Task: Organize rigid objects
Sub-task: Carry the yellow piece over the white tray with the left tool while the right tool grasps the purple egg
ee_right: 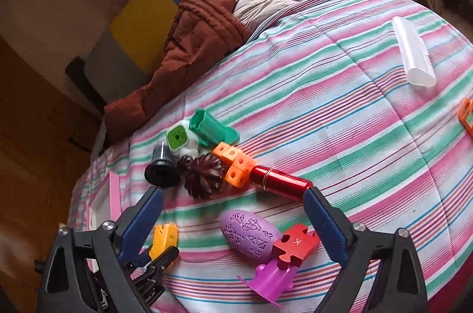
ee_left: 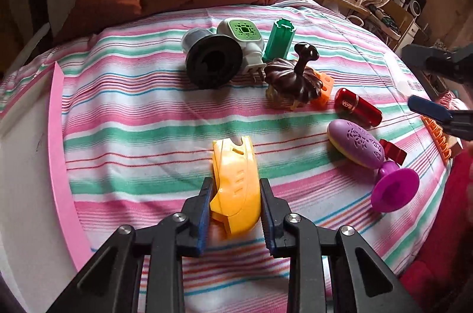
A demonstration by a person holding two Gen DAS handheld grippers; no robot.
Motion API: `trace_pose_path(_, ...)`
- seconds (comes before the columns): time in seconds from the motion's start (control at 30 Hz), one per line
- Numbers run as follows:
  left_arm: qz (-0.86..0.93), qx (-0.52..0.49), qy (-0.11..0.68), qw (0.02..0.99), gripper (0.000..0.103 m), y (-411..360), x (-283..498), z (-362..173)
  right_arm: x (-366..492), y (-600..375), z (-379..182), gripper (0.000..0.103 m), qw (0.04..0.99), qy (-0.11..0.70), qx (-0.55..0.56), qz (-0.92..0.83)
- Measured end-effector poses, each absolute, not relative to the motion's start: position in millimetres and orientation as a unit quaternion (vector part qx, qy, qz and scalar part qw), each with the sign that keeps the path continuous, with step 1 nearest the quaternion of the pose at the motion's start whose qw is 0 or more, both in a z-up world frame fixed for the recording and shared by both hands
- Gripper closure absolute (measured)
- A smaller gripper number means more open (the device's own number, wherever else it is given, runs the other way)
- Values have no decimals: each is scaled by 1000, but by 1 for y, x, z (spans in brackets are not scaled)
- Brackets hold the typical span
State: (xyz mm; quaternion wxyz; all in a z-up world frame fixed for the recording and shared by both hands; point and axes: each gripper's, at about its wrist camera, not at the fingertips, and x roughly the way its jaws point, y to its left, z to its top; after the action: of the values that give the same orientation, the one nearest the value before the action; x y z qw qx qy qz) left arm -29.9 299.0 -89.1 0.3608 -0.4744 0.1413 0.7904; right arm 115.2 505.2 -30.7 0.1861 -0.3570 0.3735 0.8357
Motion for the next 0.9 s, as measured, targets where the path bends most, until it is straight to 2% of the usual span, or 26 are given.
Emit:
trace_pose_path(0.13,799,-457,139,365,74,282,-20,-77,76,483,-43,24,124,291,-466,826)
trace_pose_path(0.23,804,-447,130,370,74,270,-15,-66,53,468,-59,24,96,241,-528,808)
trace_pose_path(0.4,813,-433,116,372,74,252,-10,-50,32,453,-89,24,120,148,-612,768)
trace_pose_path(0.43,816,-427,116,371,74,250,-9,-47,31,451,-94,36,125,136,-622,761)
trace_pose_path(0.47,819,-423,115,369,74,248,-8,-45,30,450,-98,59,138,125,-626,757)
trace_pose_path(0.5,821,-420,112,369,74,245,-8,-42,29,450,-100,61,149,120,-623,759)
trace_pose_path(0.63,831,-410,106,360,74,231,-6,-33,21,433,-96,61,137,136,-595,781)
trace_pose_path(0.77,841,-405,97,344,74,213,-9,-27,8,396,-102,60,82,145,-584,794)
trace_pose_path(0.83,849,-403,97,329,74,203,-12,-23,6,377,-104,60,88,104,-575,807)
trace_pose_path(0.9,855,-400,95,315,74,194,-15,-20,8,373,-107,60,94,99,-563,815)
